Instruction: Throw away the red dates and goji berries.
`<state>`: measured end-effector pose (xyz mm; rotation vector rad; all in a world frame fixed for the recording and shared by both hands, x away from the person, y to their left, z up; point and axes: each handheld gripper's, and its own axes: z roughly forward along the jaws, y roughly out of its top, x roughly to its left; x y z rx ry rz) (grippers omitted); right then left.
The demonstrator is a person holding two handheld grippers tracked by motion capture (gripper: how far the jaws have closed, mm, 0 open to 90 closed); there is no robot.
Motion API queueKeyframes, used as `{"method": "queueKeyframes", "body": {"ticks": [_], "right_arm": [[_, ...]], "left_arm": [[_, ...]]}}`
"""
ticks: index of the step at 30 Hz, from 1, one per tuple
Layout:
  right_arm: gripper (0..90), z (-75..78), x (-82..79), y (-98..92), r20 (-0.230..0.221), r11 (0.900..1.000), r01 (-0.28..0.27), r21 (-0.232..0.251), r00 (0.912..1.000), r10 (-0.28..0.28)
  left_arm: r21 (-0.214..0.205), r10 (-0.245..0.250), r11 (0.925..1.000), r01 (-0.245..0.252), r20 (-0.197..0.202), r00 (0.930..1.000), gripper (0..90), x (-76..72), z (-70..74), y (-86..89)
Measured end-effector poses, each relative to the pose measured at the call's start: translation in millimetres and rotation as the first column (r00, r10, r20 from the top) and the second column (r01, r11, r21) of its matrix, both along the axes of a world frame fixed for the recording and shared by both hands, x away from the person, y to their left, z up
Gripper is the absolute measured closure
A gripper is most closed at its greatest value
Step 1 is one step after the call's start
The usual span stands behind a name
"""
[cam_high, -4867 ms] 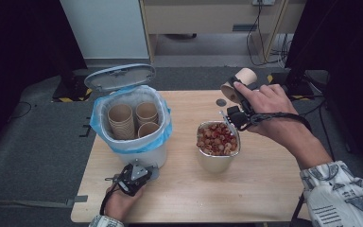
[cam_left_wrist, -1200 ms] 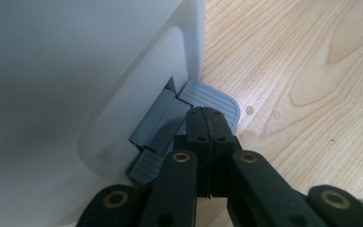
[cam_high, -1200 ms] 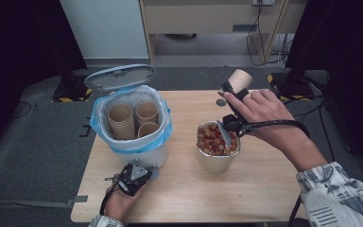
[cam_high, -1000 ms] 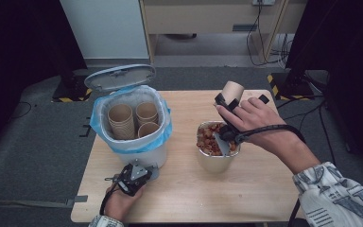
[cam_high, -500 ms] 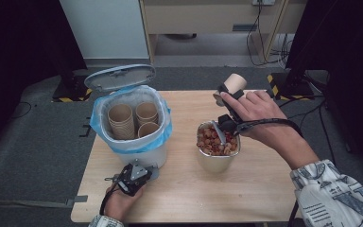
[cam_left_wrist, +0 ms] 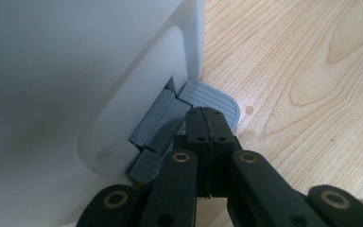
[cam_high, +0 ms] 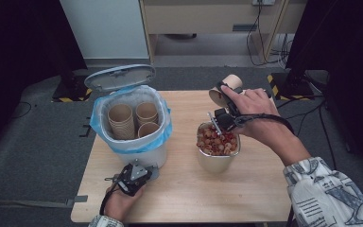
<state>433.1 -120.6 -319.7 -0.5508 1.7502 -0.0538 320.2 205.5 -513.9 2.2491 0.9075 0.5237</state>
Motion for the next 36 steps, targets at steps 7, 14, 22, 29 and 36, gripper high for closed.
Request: {"method": "queueKeyframes", "body": {"ticks": [7, 14, 22, 29, 36], "right_arm": [[27.8, 2.2, 2.9, 5.1, -0.047, 0.9972, 0.007, 0.074, 0.9989, -0.003], [27.8, 3.9, 7.3, 8.5, -0.078, 0.9912, 0.007, 0.132, 0.997, 0.004], [27.8, 7.0, 10.5, 10.1, -0.115, 0.9777, 0.008, 0.21, 0.9932, 0.017], [27.8, 10.8, 12.5, 14.6, -0.146, 0.9642, 0.008, 0.265, 0.9888, 0.032], [27.6, 13.5, 15.9, 18.7, -0.184, 0.9421, 0.01, 0.335, 0.9814, 0.055]], "left_arm": [[0.001, 0.0, 1.0, 0.0, 0.0, 1.0, 89.7, -0.1, 0.1, -0.1], [-0.001, -0.001, 1.0, 0.001, -0.001, 1.0, 89.7, -0.1, 0.1, 0.0], [0.0, -0.001, 1.0, 0.001, -0.001, 1.0, 89.7, -0.1, 0.1, 0.0], [-0.003, 0.002, 1.0, -0.002, -0.001, 1.0, 89.7, -0.2, 0.0, -0.2], [-0.004, 0.001, 1.0, -0.001, -0.002, 1.0, 89.8, -0.1, 0.0, -0.1]]}}
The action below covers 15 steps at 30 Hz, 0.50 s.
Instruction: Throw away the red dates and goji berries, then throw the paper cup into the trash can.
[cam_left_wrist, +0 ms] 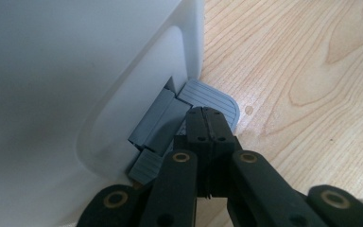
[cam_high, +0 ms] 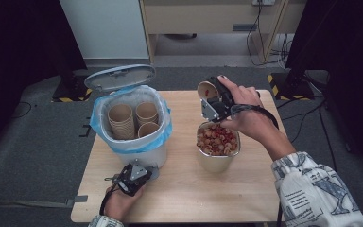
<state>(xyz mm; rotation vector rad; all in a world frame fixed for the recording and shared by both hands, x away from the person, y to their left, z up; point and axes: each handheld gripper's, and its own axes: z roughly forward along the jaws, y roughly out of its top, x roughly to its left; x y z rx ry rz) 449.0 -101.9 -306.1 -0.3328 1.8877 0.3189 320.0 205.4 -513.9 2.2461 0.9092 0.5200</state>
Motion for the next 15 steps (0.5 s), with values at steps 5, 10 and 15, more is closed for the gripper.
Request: {"method": "queueKeyframes", "body": {"ticks": [5, 10, 15], "right_arm": [[27.6, 2.6, 1.6, 1.6, -0.025, 0.9989, -0.002, 0.047, 0.9997, 0.003], [27.6, 8.3, 5.3, 0.5, -0.077, 0.9903, 0.003, 0.139, 0.997, 0.008], [27.6, 11.7, 7.1, -0.4, -0.089, 0.9861, 0.007, 0.166, 0.996, 0.008]], "left_arm": [[0.003, 0.0, 1.0, 0.0, 0.0, 1.0, 89.7, -0.1, 0.1, 0.0], [0.001, 0.0, 1.0, 0.0, 0.0, 1.0, 89.7, -0.1, 0.0, -0.1], [0.0, 0.0, 1.0, 0.0, 0.0, 1.0, 89.7, 0.0, 0.0, 0.0]]}}
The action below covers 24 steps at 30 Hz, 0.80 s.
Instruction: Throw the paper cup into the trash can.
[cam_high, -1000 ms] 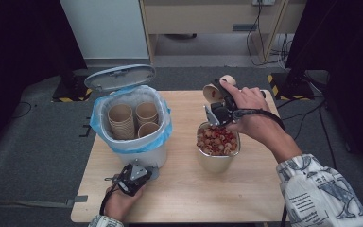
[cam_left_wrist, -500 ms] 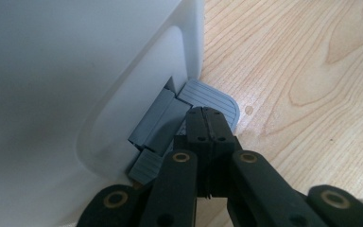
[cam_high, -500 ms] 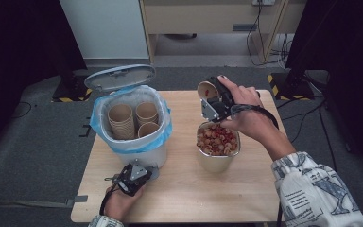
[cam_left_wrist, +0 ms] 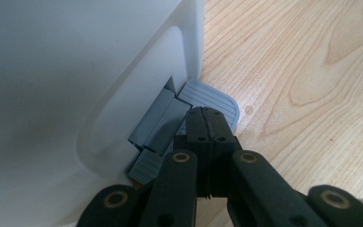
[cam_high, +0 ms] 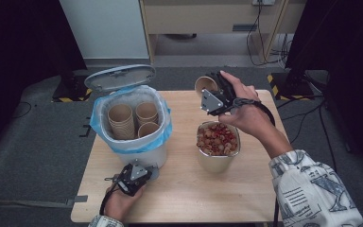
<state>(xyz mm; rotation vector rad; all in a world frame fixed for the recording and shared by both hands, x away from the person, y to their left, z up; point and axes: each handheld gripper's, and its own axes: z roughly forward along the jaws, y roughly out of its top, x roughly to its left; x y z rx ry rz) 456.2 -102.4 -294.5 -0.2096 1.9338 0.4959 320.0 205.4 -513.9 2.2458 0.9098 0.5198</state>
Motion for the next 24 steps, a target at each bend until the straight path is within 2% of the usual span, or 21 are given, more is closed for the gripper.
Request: {"method": "queueKeyframes", "body": {"ticks": [4, 12, 16, 24], "right_arm": [[27.5, 2.5, 0.6, -0.1, -0.01, 0.9998, -0.005, 0.017, 0.9999, 0.005], [27.4, 10.6, 2.2, 1.4, -0.073, 0.9928, -0.022, 0.118, 0.9968, 0.031], [27.4, 12.4, 2.4, 2.3, -0.078, 0.9911, -0.024, 0.131, 0.9964, 0.034], [27.4, 17.5, 4.6, 2.5, -0.125, 0.9777, -0.028, 0.208, 0.9907, 0.055]], "left_arm": [[0.001, 0.0, 1.0, 0.0, -0.001, 1.0, 89.7, 0.0, 0.1, 0.1], [0.002, -0.001, 1.0, 0.001, -0.002, 1.0, 89.7, 0.1, 0.0, 0.4], [0.002, -0.002, 1.0, 0.002, -0.002, 1.0, 89.7, 0.2, 0.1, 0.4], [-0.001, -0.002, 1.0, 0.002, -0.004, 1.0, 89.7, 0.3, 0.0, 0.7]]}}
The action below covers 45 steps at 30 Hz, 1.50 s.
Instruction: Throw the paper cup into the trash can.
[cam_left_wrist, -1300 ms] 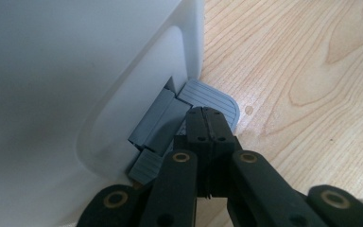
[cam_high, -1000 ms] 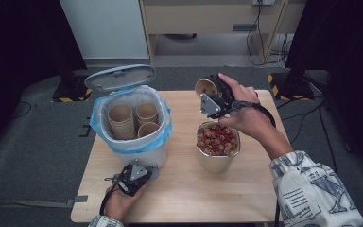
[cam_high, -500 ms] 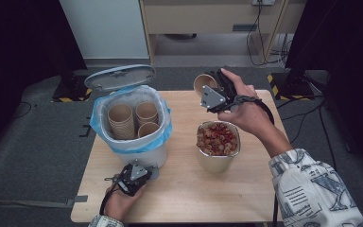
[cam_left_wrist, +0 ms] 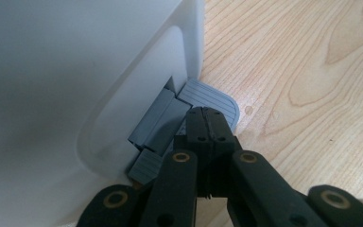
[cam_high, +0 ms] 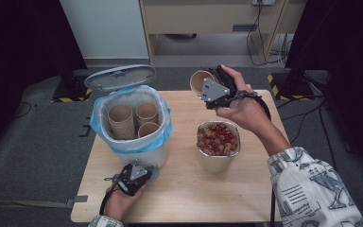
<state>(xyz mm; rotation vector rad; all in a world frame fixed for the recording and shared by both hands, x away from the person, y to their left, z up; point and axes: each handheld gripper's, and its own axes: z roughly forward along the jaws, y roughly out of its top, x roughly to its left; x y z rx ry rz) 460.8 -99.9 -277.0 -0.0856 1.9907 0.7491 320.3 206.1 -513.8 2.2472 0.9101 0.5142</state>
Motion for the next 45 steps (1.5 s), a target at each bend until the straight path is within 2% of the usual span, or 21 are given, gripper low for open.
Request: {"method": "queueKeyframes", "body": {"ticks": [7, 12, 14, 15, 16, 20, 23, 25, 26, 30, 31, 32, 33, 34, 36, 37, 43, 45], "right_arm": [[27.5, 0.9, 4.6, 0.9, -0.067, 0.9959, -0.009, 0.09, 0.9977, 0.015], [27.4, 3.9, 7.9, 0.8, -0.136, 0.9786, -0.021, 0.205, 0.9895, 0.05], [27.4, 5.2, 9.1, 1.0, -0.16, 0.9695, -0.025, 0.244, 0.9849, 0.066], [27.4, 6.6, 10.2, 1.3, -0.18, 0.9618, -0.027, 0.272, 0.9805, 0.079], [27.4, 6.6, 10.2, 1.3, -0.18, 0.9618, -0.027, 0.272, 0.9805, 0.079], [27.4, 8.6, 10.4, 2.1, -0.211, 0.949, -0.027, 0.314, 0.9726, 0.097], [27.4, 9.4, 10.1, 3.3, -0.237, 0.936, -0.03, 0.351, 0.9641, 0.12], [27.4, 9.7, 10.2, 5.4, -0.265, 0.9237, -0.033, 0.382, 0.9533, 0.144], [27.4, 9.7, 10.2, 5.4, -0.265, 0.9237, -0.033, 0.382, 0.9533, 0.144], [27.3, 9.5, 10.9, 8.3, -0.295, 0.9146, -0.036, 0.403, 0.9409, 0.166], [27.3, 9.4, 11.3, 10.0, -0.311, 0.906, -0.032, 0.422, 0.9337, 0.178], [27.3, 9.4, 11.3, 10.0, -0.311, 0.906, -0.032, 0.422, 0.9337, 0.178], [27.3, 9.4, 11.4, 10.8, -0.319, 0.9017, -0.032, 0.431, 0.9294, 0.185], [27.2, 9.3, 11.0, 12.9, -0.336, 0.8916, -0.031, 0.452, 0.9197, 0.203], [27.2, 9.2, 10.4, 15.5, -0.352, 0.8821, -0.035, 0.47, 0.9089, 0.223], [27.2, 9.2, 10.4, 15.5, -0.352, 0.8821, -0.035, 0.47, 0.9089, 0.223], [27.1, 9.7, 9.2, 22.1, -0.369, 0.8677, -0.043, 0.495, 0.8937, 0.255], [27.1, 9.1, 9.1, 23.4, -0.384, 0.8632, -0.039, 0.503, 0.8846, 0.264]], "left_arm": [[0.001, 0.0, 1.0, 0.0, 0.0, 1.0, 89.7, 0.0, 0.0, -0.1], [-0.001, 0.0, 1.0, 0.0, -0.001, 1.0, 89.7, 0.1, 0.0, 0.1], [-0.002, 0.001, 1.0, -0.001, -0.001, 1.0, 89.7, 0.1, 0.0, 0.2], [-0.002, 0.001, 1.0, -0.001, -0.001, 1.0, 89.7, 0.0, -0.1, 0.2], [-0.002, 0.001, 1.0, -0.001, 0.0, 1.0, 89.7, 0.0, -0.1, 0.1], [-0.001, 0.002, 1.0, -0.002, 0.0, 1.0, 89.7, -0.2, -0.1, 0.0], [-0.001, 0.001, 1.0, -0.001, 0.0, 1.0, 89.7, -0.1, 0.0, 0.0], [-0.001, 0.002, 1.0, -0.002, -0.001, 1.0, 89.7, -0.1, 0.0, -0.1], [-0.001, 0.002, 1.0, -0.002, -0.001, 1.0, 89.7, -0.1, 0.0, -0.1], [-0.003, 0.002, 1.0, -0.002, 0.0, 1.0, 89.7, -0.2, -0.1, 0.1], [-0.002, 0.002, 1.0, -0.002, 0.0, 1.0, 89.7, -0.3, -0.1, 0.1], [-0.002, 0.002, 1.0, -0.002, 0.0, 1.0, 89.7, -0.4, -0.1, 0.0], [-0.001, 0.001, 1.0, -0.001, 0.001, 1.0, 89.7, -0.4, -0.1, -0.1], [0.0, 0.001, 1.0, -0.001, 0.001, 1.0, 89.7, -0.4, -0.1, -0.2], [-0.004, 0.003, 1.0, -0.003, 0.0, 1.0, 89.7, -0.4, -0.2, -0.2], [-0.004, 0.003, 1.0, -0.003, 0.0, 1.0, 89.7, -0.4, -0.2, -0.2], [-0.003, 0.003, 1.0, -0.003, 0.001, 1.0, 89.7, -0.5, -0.2, -0.4], [-0.003, 0.002, 1.0, -0.002, 0.001, 1.0, 89.7, -0.5, -0.2, -0.4]]}}
